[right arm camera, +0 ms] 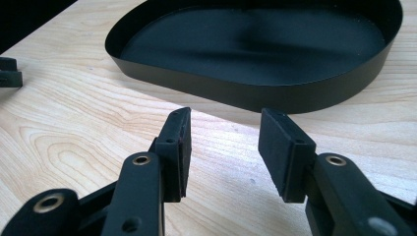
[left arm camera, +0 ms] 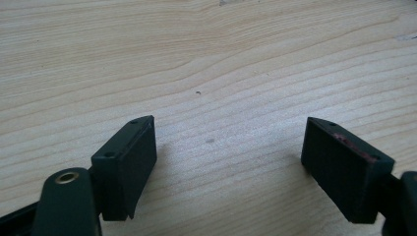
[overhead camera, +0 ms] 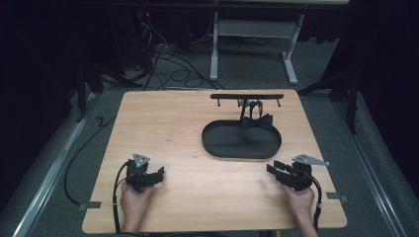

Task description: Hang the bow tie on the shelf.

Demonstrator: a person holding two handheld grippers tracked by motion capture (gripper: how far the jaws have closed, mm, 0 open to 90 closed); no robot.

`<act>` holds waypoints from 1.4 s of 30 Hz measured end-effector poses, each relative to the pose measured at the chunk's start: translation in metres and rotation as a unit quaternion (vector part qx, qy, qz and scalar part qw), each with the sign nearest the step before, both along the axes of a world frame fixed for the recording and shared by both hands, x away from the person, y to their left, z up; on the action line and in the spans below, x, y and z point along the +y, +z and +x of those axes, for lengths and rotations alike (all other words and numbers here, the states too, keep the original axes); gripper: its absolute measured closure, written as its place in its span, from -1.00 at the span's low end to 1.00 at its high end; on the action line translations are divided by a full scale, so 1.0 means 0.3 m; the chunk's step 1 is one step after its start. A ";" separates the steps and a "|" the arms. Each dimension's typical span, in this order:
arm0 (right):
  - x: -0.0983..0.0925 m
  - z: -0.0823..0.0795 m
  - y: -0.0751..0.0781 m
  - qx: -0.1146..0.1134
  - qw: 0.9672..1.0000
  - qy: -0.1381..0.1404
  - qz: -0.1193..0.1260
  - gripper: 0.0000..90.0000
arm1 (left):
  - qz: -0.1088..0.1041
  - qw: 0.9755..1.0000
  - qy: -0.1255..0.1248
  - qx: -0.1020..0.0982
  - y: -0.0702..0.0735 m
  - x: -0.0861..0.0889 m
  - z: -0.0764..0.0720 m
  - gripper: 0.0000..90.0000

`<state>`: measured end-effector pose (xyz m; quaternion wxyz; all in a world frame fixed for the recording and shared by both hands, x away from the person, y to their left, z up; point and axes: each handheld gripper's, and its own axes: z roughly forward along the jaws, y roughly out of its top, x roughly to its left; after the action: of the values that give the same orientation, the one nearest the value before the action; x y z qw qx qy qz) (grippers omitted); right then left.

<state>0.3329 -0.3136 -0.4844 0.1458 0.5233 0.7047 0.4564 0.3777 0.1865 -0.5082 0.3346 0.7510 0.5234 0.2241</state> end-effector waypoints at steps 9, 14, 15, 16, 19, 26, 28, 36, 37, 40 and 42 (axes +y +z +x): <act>0.017 0.011 -0.009 0.007 1.000 0.000 -0.019 0.28 | 0.000 1.000 0.000 0.000 0.000 0.000 0.000 -0.52; 0.023 0.017 -0.014 0.011 0.999 -0.002 -0.034 0.28 | 0.000 1.000 0.000 0.000 0.000 0.000 0.000 -0.52; 0.024 0.019 -0.016 0.009 0.999 -0.002 -0.037 0.28 | 0.000 1.000 0.000 0.000 0.000 0.000 0.000 -0.52; 0.025 0.019 -0.015 0.012 0.999 -0.004 -0.042 0.29 | 0.000 1.000 0.000 0.000 0.000 0.000 0.000 -0.52; 0.026 0.024 -0.018 0.011 0.999 -0.005 -0.048 0.29 | 0.000 1.000 0.000 0.000 0.000 0.000 0.000 -0.52; 0.036 0.030 -0.029 0.015 0.998 -0.008 -0.061 0.29 | 0.000 1.000 0.000 0.000 0.000 0.000 0.000 -0.52; 0.038 0.032 -0.031 0.015 0.998 -0.008 -0.065 0.29 | 0.000 1.000 0.000 0.000 0.000 0.000 0.000 -0.52; 0.052 0.037 -0.038 0.016 0.997 -0.006 -0.076 0.29 | 0.000 1.000 0.000 0.000 0.000 0.000 0.000 -0.52; 0.055 0.037 -0.039 0.017 0.997 -0.006 -0.078 0.29 | 0.000 1.000 0.000 0.000 0.000 0.000 0.000 -0.52; 0.058 0.040 -0.042 0.019 0.996 -0.007 -0.082 0.29 | 0.000 1.000 0.000 0.000 0.000 0.000 0.000 -0.52; 0.060 0.042 -0.044 0.020 0.996 -0.008 -0.082 0.29 | 0.000 1.000 0.000 0.000 0.000 0.000 0.000 -0.52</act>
<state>0.3455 -0.2957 -0.4977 0.1776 0.5238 0.7385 0.3857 0.3778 0.1866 -0.5082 0.3346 0.7511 0.5232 0.2240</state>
